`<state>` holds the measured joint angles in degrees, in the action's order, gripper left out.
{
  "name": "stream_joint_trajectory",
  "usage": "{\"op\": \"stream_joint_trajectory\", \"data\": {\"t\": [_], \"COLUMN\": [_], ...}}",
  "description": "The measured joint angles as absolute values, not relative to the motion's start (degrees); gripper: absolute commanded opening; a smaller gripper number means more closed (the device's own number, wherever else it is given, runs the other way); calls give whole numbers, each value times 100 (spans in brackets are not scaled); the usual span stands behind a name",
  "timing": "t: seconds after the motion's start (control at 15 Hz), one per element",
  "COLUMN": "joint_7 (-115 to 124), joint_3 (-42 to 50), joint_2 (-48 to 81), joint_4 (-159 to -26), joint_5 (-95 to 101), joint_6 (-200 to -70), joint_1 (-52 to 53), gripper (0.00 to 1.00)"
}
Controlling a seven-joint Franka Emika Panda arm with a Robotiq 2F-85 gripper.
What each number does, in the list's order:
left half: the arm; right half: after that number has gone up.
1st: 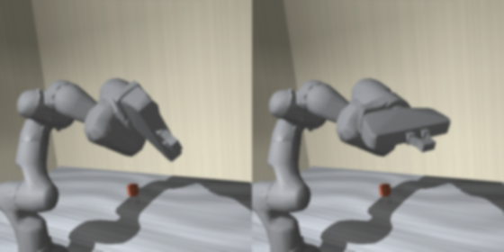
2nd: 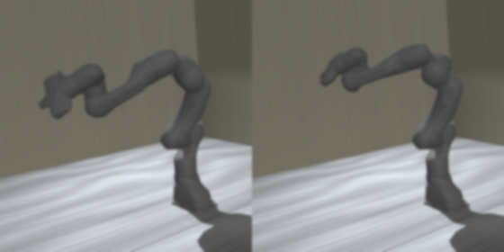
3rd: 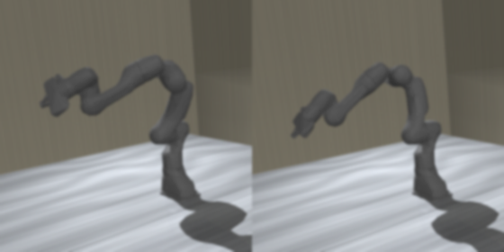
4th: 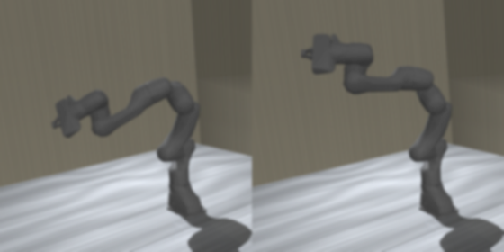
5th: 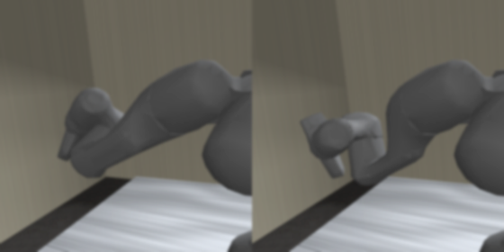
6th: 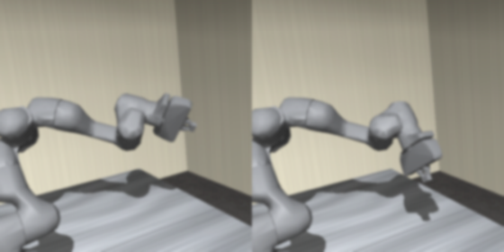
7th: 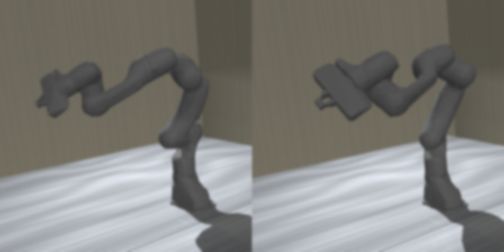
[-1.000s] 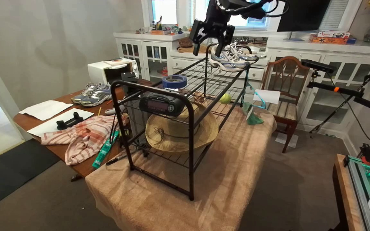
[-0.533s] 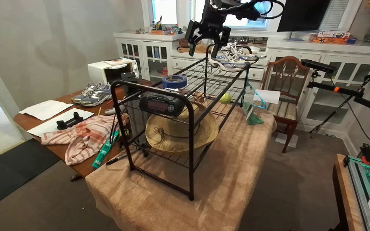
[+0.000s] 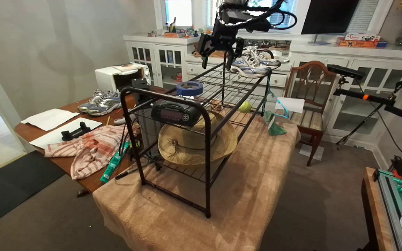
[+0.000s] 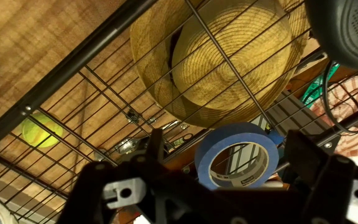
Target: Remove the blue masking tape from the shoe rack and place it on the counter.
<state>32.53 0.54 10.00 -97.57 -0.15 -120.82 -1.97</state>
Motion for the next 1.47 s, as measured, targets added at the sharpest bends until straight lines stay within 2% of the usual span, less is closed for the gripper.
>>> {"op": "stream_joint_trajectory", "data": {"t": [0.8, 1.27, 1.47], "joint_7": [4182, 4380, 4389], "joint_3": [491, 594, 613], "joint_2": [2513, 3070, 3263], "joint_4": [-8012, -7471, -7313], "joint_5": [190, 169, 157], "joint_6": [-11304, -11247, -11247], "joint_1": [34, 27, 25], "gripper": [100, 100, 72]}}
